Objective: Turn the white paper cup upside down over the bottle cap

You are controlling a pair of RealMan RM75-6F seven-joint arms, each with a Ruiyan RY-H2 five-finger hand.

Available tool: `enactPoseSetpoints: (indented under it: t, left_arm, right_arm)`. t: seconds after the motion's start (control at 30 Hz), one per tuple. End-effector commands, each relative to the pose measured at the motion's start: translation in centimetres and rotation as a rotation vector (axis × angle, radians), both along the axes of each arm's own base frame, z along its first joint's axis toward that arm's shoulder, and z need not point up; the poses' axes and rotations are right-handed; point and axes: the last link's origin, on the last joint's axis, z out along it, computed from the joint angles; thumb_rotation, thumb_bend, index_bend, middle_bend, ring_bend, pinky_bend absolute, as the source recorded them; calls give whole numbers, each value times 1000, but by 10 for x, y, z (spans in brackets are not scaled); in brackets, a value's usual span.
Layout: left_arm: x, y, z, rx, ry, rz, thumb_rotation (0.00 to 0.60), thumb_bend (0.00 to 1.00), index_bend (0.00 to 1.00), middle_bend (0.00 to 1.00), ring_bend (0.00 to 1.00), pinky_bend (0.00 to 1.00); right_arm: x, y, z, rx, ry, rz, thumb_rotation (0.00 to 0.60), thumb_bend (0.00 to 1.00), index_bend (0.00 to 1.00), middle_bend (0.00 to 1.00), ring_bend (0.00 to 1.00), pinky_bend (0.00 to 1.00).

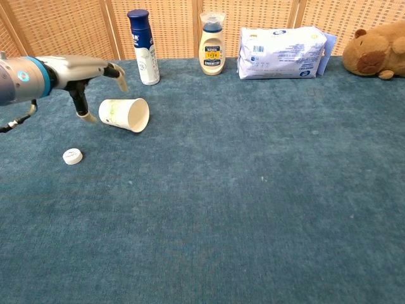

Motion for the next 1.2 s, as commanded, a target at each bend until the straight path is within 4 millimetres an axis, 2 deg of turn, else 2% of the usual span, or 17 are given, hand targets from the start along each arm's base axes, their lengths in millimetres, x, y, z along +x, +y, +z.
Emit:
enactPoseSetpoints:
  t: [0.03, 0.57, 0.9, 1.07, 1.2]
  left_arm:
    - [2, 1, -6, -8, 15, -16, 600, 205, 226, 0, 0, 22]
    - [4, 10, -27, 5, 43, -26, 600, 205, 291, 0, 0, 21]
    - [0, 16, -34, 19, 47, -7, 600, 206, 420, 3, 0, 22]
    - [-2, 19, -35, 33, 55, -9, 600, 206, 464, 14, 0, 22]
    - [1, 21, -26, 62, 62, -43, 600, 207, 466, 15, 0, 22]
  right_arm:
    - [0, 0, 1, -3, 3, -1, 420, 318, 396, 370, 389, 393]
    - [0, 4, 4, -13, 17, -17, 420, 318, 396, 370, 389, 394]
    - [1, 3, 5, -12, 26, -25, 420, 319, 396, 370, 389, 396]
    - [2, 3, 4, -12, 27, -26, 422, 318, 395, 370, 389, 396]
    - [4, 3, 4, -16, 25, -22, 422, 319, 396, 370, 389, 396]
